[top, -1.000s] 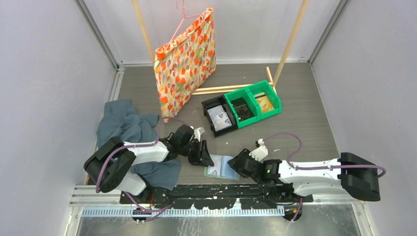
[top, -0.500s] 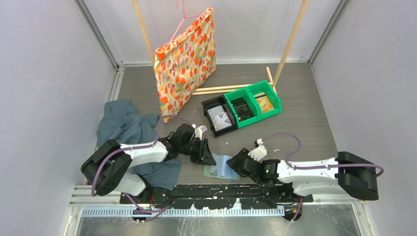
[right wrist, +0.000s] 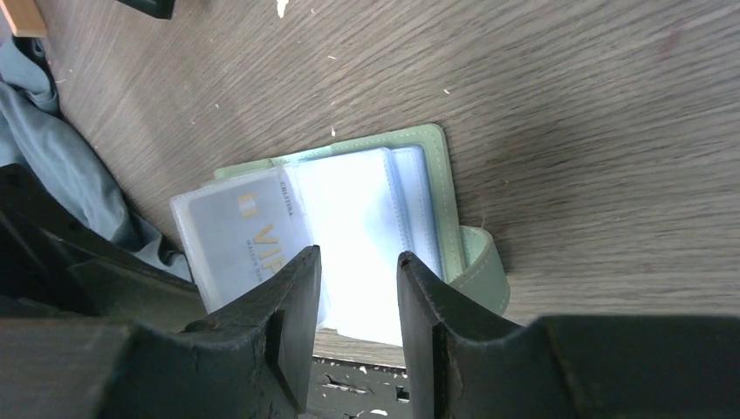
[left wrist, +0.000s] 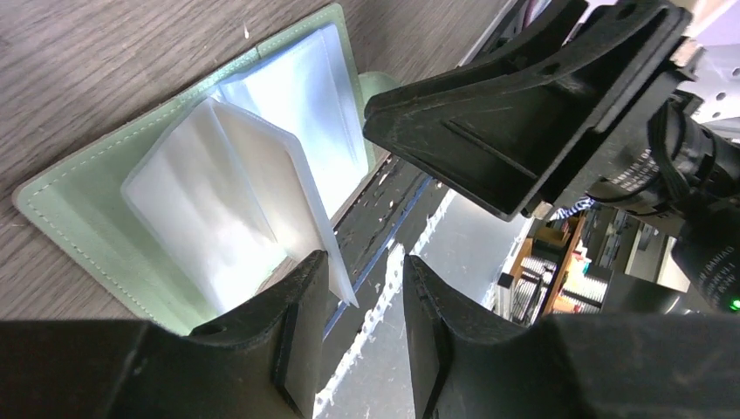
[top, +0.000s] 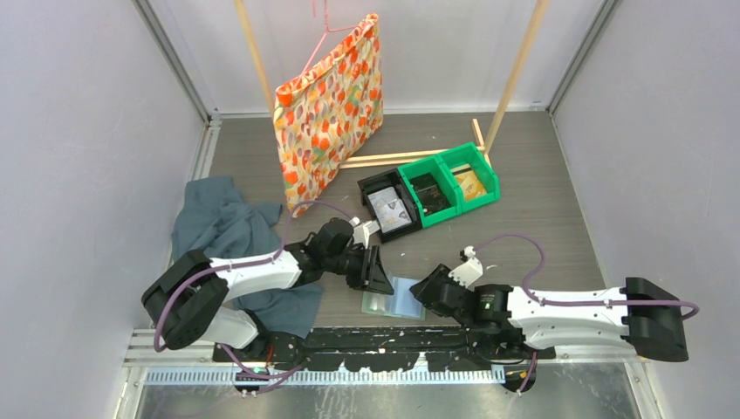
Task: Take the credit cards out of the card holder
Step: Remove the credit card from the card holder.
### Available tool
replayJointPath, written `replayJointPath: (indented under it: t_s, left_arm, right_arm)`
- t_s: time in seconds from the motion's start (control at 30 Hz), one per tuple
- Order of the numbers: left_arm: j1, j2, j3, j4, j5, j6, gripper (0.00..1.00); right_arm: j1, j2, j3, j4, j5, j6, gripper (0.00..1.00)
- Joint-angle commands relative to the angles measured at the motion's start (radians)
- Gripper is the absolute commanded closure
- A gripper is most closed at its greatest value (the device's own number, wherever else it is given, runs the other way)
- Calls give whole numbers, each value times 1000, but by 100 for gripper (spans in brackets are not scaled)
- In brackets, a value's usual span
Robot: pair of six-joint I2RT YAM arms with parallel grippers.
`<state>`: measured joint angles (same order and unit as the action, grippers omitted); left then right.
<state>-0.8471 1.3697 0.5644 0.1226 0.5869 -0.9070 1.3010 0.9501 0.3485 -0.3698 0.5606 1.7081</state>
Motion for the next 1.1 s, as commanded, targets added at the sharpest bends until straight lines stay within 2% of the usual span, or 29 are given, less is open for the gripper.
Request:
replayJointPath:
  t_s: [0.0,0.43,0.63,0.8,1.07]
  left_arm:
    - [-22,23,36,40,7,14,62]
    - [-55,68,53,81,11,3,63]
    - [-66,84,57,87,14,5,63]
    - [-67,87,57,84,8,9,63]
    - [-67,105,56,86,0,14,63]
  right_arm:
    - [28,-31,73,-68,106,-19,57]
    - [59,122,118,90,71,-58,56]
    - [62,32,85,-7,109,-8,54]
    - [61,-71,11,-25,120,29,52]
    - [62,-50,1,1,109,35,52]
